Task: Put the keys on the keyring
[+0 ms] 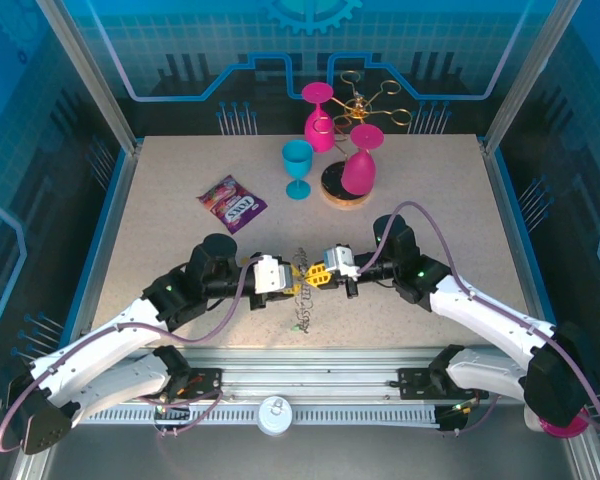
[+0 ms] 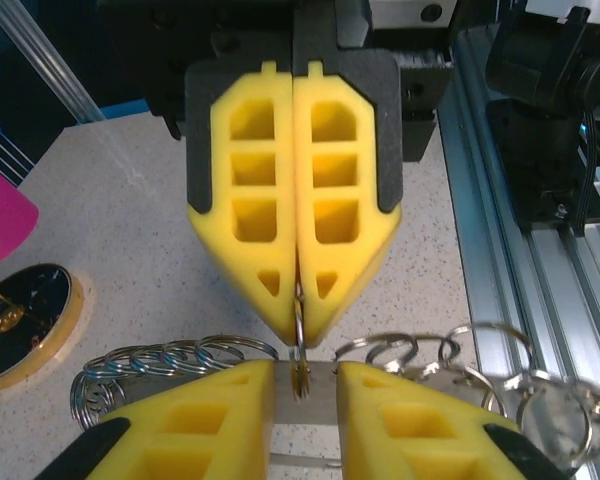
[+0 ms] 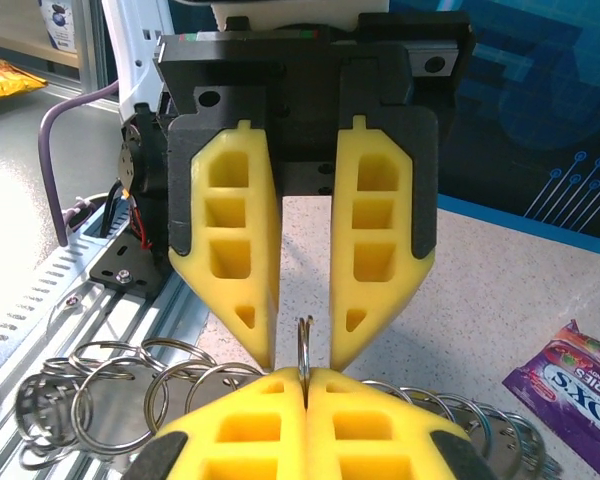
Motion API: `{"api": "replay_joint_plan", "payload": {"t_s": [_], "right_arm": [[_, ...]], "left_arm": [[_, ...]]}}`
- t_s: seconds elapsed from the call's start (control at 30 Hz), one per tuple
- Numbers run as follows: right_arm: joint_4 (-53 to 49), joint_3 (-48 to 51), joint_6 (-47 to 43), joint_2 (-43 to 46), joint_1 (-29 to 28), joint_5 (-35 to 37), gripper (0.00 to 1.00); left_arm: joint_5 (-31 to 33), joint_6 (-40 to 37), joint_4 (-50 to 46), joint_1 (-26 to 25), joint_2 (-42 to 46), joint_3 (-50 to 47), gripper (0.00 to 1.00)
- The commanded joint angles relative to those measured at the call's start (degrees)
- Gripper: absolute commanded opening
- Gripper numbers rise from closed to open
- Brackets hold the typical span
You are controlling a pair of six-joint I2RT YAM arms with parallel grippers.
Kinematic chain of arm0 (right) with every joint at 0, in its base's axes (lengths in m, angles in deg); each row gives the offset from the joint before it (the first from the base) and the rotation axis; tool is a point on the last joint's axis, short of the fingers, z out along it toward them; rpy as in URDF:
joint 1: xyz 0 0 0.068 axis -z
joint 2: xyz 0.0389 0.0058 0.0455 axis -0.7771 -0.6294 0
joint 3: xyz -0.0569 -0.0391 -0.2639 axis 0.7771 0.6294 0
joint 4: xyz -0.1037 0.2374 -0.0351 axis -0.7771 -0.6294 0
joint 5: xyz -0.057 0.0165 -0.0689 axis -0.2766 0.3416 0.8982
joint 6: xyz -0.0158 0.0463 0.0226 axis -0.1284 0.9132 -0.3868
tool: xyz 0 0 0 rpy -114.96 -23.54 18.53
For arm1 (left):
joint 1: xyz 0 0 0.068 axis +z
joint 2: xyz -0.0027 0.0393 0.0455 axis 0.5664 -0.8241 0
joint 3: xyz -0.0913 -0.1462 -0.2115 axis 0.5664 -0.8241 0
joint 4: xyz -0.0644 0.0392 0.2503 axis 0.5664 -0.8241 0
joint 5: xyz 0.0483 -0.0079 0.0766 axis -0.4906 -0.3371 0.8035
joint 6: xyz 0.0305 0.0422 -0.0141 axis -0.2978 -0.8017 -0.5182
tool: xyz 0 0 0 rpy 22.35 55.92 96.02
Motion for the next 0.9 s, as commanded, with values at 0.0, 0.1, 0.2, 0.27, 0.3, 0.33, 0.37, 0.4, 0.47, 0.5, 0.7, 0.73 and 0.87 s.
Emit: {"api": "replay_joint_plan", "payload": {"t_s": [0.0,0.1,0.2,0.27,0.3,0.33,0.37,0.4,0.47,0.5,0.7,0.73,0.87], "right_arm": [[2.9,0.2,0.2,1.1,0.6,-2.6,0.00],[3.2,0.2,0.5,0.9,0.5,-3.0,0.00],[4.2,0.3,1.2,0.8,0.3,-3.3,0.00],[4.7,0.3,1.5,0.6,0.2,-3.6,0.00],[4.8,0.2,1.5,0.5,0.1,-3.7,0.00],[5.0,0.3,1.6,0.4,0.0,-3.7,0.00],[5.4,0.2,1.9,0.2,0.0,-3.7,0.00],[5.7,0.3,2.0,0.0,-0.1,-3.8,0.00],[6.2,0.3,2.4,-0.2,-0.2,-3.9,0.00],[6.2,0.4,2.4,-0.2,-0.2,-3.9,0.00],[3.2,1.0,0.1,1.2,-0.3,1.4,0.07],[1.4,0.8,-1.1,1.5,-0.3,2.6,0.10],[-5.1,-1.0,-5.2,2.0,-0.5,5.1,0.18]], "left_arm": [[-2.6,1.1,4.0,-0.3,0.3,-1.1,0.21],[-3.0,1.2,4.6,-0.3,0.1,-1.4,0.17],[-3.1,1.1,4.8,-0.3,-0.1,-1.4,0.14],[-3.0,1.0,4.9,-0.3,-0.2,-1.4,0.13],[-3.0,0.9,5.2,-0.3,-0.1,-1.5,0.12],[-3.0,1.0,5.5,-0.3,-0.1,-1.6,0.12],[-3.0,1.0,5.8,-0.3,-0.1,-1.6,0.11],[-3.0,1.0,5.9,-0.3,-0.1,-1.7,0.09],[-2.6,0.9,6.6,-0.3,0.1,-1.8,0.06],[-2.4,0.6,6.8,-0.3,0.3,-2.0,0.04],[0.8,-3.2,6.3,-0.5,1.5,-2.3,0.00],[1.3,-4.1,5.9,-0.7,1.6,-2.2,0.00],[1.5,-6.5,3.3,-0.7,1.5,-1.0,0.00]]}}
